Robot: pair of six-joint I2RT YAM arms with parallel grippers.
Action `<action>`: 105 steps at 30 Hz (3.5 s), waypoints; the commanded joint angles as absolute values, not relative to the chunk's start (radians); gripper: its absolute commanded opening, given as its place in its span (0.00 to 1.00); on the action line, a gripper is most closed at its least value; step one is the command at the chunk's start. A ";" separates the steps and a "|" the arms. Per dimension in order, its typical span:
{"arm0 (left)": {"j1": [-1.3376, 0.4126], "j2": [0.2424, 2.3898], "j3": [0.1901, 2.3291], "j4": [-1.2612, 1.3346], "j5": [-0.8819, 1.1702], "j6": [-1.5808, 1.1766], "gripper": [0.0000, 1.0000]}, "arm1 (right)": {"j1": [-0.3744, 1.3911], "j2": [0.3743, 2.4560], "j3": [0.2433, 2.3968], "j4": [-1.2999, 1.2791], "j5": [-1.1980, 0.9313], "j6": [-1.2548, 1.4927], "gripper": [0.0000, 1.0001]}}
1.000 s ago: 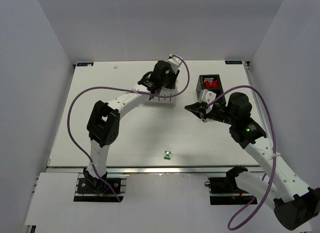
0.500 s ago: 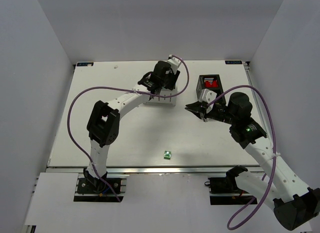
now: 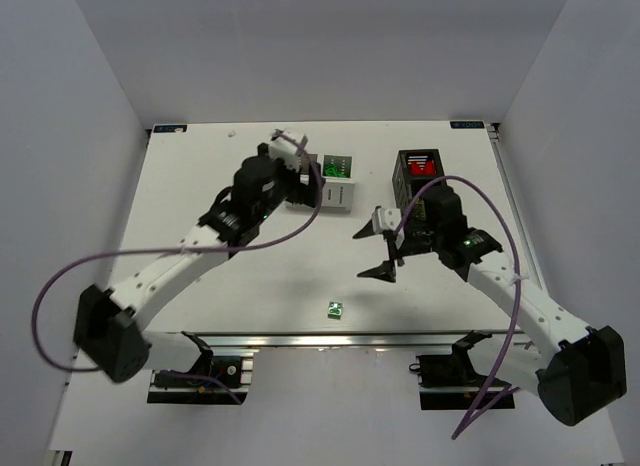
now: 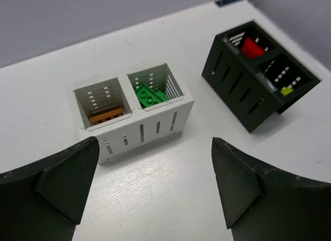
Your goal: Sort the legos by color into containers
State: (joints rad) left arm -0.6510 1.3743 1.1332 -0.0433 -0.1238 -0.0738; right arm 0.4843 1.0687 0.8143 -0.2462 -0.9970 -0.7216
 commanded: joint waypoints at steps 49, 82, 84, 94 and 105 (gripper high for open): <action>-0.600 0.882 0.804 0.075 -0.305 0.020 0.98 | 0.885 1.537 0.847 0.035 -0.066 -0.394 0.87; -0.584 0.896 0.801 0.075 -0.295 0.018 0.98 | 0.879 1.686 0.908 -0.028 -0.138 -0.279 0.74; -0.584 0.894 0.801 0.075 -0.295 0.018 0.98 | 0.877 1.681 0.904 -0.023 -0.152 -0.287 0.74; -0.584 0.905 0.802 0.074 -0.287 0.020 0.98 | 0.881 1.690 0.902 0.005 -0.235 -0.348 0.49; -0.583 0.900 0.798 0.077 -0.290 0.021 0.98 | 0.871 1.589 0.940 -0.029 -0.206 -0.399 0.10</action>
